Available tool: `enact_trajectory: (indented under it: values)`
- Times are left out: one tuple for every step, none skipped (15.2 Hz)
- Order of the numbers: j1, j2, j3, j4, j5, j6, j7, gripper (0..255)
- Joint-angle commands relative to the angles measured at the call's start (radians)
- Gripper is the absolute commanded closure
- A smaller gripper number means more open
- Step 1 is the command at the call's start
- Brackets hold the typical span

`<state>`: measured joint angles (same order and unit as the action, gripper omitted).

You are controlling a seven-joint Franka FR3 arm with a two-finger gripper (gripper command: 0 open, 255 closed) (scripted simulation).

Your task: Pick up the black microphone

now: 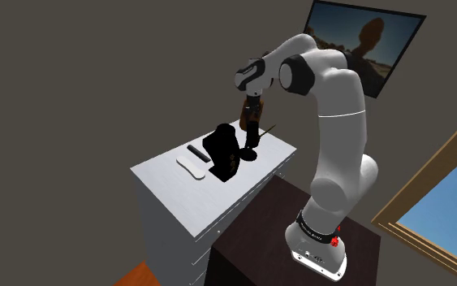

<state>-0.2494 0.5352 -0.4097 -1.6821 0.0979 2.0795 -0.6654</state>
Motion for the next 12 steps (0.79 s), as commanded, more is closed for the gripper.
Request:
enact_trajectory:
  values:
    - [-0.035, 0.088, 0.008, 0.111, 0.014, -0.023, -0.027, 0]
    - [-0.052, 0.131, 0.012, 0.165, 0.019, -0.034, -0.036, 0]
    - [-0.054, 0.135, 0.014, 0.17, 0.019, -0.035, -0.037, 0]
    - [-0.055, 0.142, 0.015, 0.167, 0.021, -0.026, -0.037, 0]
    - [-0.056, 0.149, 0.017, 0.164, 0.024, -0.016, -0.037, 0]
    - [-0.057, 0.156, 0.019, 0.162, 0.026, -0.007, -0.037, 0]
    - [-0.058, 0.163, 0.02, 0.16, 0.028, 0.002, -0.037, 0]
    - [-0.059, 0.171, 0.022, 0.158, 0.03, 0.011, -0.038, 0]
    - [-0.06, 0.178, 0.024, 0.156, 0.032, 0.02, -0.038, 0]
    - [-0.062, 0.19, 0.027, 0.154, 0.035, 0.034, -0.038, 0]
    - [-0.062, 0.19, 0.027, 0.154, 0.035, 0.034, -0.038, 0]
    - [-0.062, 0.19, 0.027, 0.154, 0.035, 0.034, -0.038, 0]
